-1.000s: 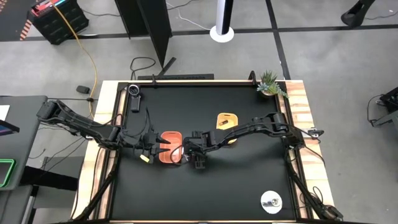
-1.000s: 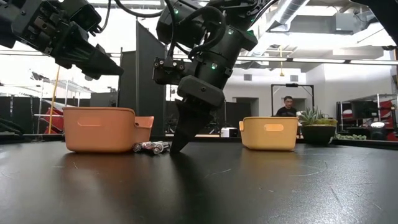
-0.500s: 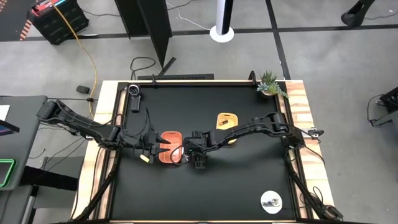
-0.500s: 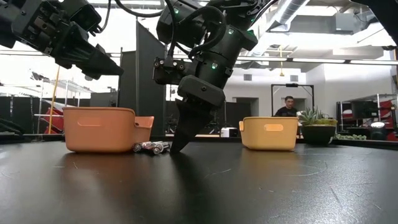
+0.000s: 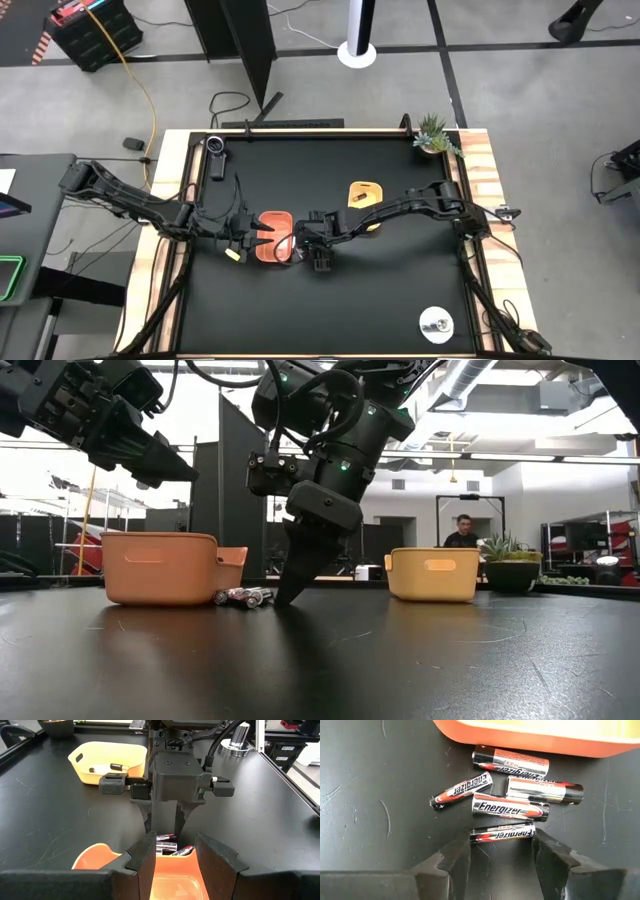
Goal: Sort batteries
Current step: Put the small silver battery into the orange bin
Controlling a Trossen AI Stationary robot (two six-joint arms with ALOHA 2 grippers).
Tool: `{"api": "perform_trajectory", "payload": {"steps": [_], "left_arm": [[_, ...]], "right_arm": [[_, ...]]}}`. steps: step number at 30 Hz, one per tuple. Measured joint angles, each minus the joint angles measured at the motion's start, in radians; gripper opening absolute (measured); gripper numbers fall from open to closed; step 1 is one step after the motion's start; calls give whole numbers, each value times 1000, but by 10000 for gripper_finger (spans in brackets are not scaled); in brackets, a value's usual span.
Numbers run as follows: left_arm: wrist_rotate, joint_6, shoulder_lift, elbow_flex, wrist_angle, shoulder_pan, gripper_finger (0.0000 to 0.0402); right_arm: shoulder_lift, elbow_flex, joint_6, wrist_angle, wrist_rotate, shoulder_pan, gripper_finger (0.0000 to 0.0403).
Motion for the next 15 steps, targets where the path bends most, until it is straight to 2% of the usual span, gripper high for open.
{"api": "perform_trajectory", "payload": {"steps": [15], "left_arm": [[0, 0, 0, 0, -1, 0, 132]], "right_arm": [[-1, 111, -17, -97, 4, -1, 196]]}}
